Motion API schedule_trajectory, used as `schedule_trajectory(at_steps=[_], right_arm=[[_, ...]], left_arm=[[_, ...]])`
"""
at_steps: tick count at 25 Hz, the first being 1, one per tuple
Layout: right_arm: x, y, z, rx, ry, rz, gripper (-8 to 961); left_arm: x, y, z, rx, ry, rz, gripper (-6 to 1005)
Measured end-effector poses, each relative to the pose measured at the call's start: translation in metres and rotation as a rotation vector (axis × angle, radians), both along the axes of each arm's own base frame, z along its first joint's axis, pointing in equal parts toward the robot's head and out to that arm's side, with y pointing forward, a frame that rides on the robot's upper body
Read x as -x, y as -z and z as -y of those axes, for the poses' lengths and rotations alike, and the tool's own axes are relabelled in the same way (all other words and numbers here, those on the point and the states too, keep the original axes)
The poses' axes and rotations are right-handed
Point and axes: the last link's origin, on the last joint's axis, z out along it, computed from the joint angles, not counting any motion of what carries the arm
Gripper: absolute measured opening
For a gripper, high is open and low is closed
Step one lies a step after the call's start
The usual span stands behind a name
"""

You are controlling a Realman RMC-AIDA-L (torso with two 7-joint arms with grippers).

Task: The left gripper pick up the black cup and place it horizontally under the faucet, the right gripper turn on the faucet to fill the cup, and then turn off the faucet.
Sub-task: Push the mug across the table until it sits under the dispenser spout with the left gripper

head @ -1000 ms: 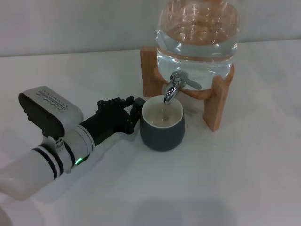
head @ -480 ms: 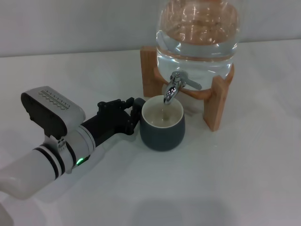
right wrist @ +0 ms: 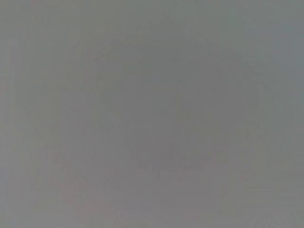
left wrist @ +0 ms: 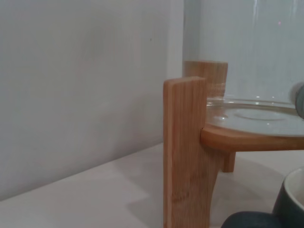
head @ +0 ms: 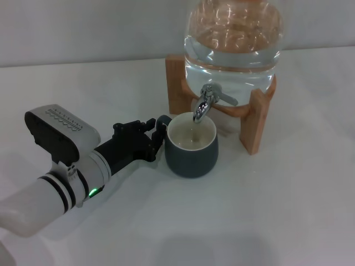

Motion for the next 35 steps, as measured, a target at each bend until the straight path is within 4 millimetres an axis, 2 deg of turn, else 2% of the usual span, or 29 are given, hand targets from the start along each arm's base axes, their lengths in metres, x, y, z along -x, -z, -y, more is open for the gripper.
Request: schedule_trajectory(at_steps=[12,17,35], right_arm=[[-0.0009,0.0002,0.0013,-0.002,0.004,-0.002,842],[-0.0005,0.0002,0.0006,-0.002,0.003,-0.002,842],[-0.0010,-0.0003,-0.0008,0.001,0.008,0.000,842]], left_arm=[[0.0026,-0.0025,-0.0043,-0.023,-0.046,0.013,360],[0.0030,-0.0026,-0.0043,-0.023,-0.047,0.011,465],[0.0003,-0.0024,-0.0061,-0.022,-0.040,0.010,465]])
